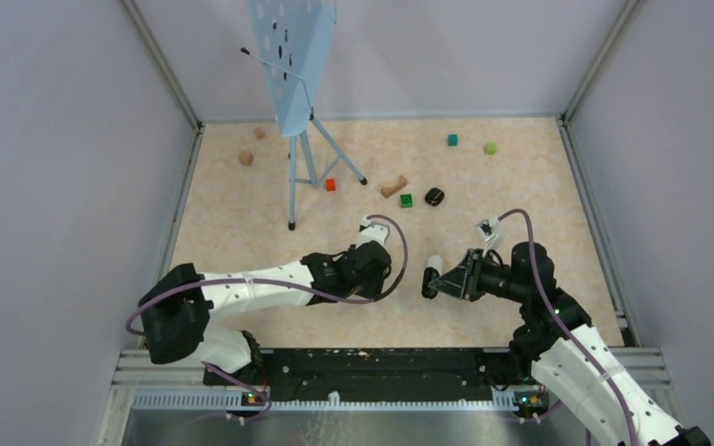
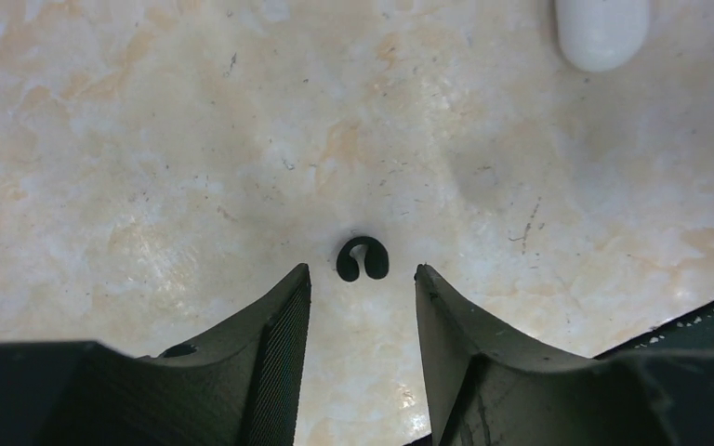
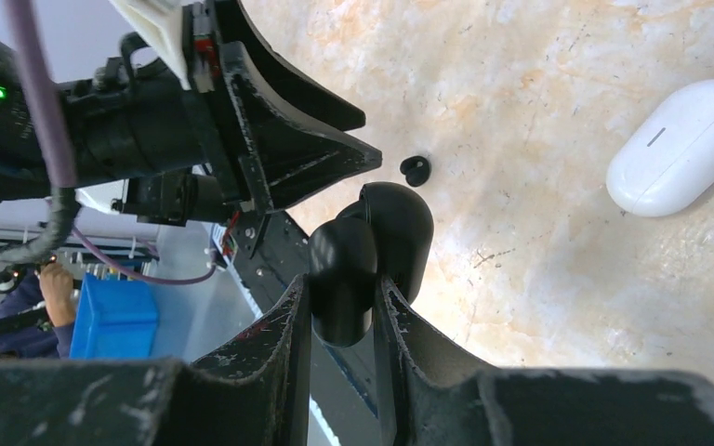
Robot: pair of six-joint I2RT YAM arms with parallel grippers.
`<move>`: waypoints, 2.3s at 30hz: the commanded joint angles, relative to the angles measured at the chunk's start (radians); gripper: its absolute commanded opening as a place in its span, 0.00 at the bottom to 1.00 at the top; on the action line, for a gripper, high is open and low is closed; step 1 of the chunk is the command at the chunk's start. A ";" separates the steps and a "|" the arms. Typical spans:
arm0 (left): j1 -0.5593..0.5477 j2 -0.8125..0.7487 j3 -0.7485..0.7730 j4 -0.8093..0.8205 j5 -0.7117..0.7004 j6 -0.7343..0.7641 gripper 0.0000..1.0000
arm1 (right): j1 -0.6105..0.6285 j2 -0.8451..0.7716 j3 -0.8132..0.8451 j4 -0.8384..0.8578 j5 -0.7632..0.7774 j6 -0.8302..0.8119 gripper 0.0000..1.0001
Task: Insert the wireless bluetooth earbuds into the charging case
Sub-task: Pick up the right earbud from the center of the board.
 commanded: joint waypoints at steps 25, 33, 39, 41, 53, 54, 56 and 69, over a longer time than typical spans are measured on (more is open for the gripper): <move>0.008 0.020 0.004 0.042 0.032 -0.010 0.49 | -0.009 -0.019 -0.013 0.072 -0.026 0.029 0.00; 0.112 0.024 -0.048 0.144 0.183 0.130 0.47 | -0.010 -0.025 -0.017 0.075 -0.030 0.034 0.00; 0.131 0.074 -0.026 0.143 0.275 0.198 0.46 | -0.010 -0.036 -0.014 0.065 -0.029 0.036 0.00; 0.131 0.082 -0.022 0.125 0.284 0.203 0.45 | -0.008 -0.040 -0.015 0.062 -0.027 0.036 0.00; 0.133 0.062 -0.050 0.117 0.227 0.223 0.45 | -0.009 -0.042 -0.022 0.070 -0.030 0.043 0.00; 0.138 0.064 -0.050 0.118 0.231 0.231 0.45 | -0.009 -0.044 -0.021 0.069 -0.031 0.045 0.00; 0.145 0.068 -0.055 0.130 0.239 0.245 0.44 | -0.009 -0.045 -0.019 0.068 -0.030 0.043 0.00; 0.155 0.110 -0.078 0.139 0.296 0.276 0.43 | -0.009 -0.056 -0.022 0.057 -0.025 0.043 0.00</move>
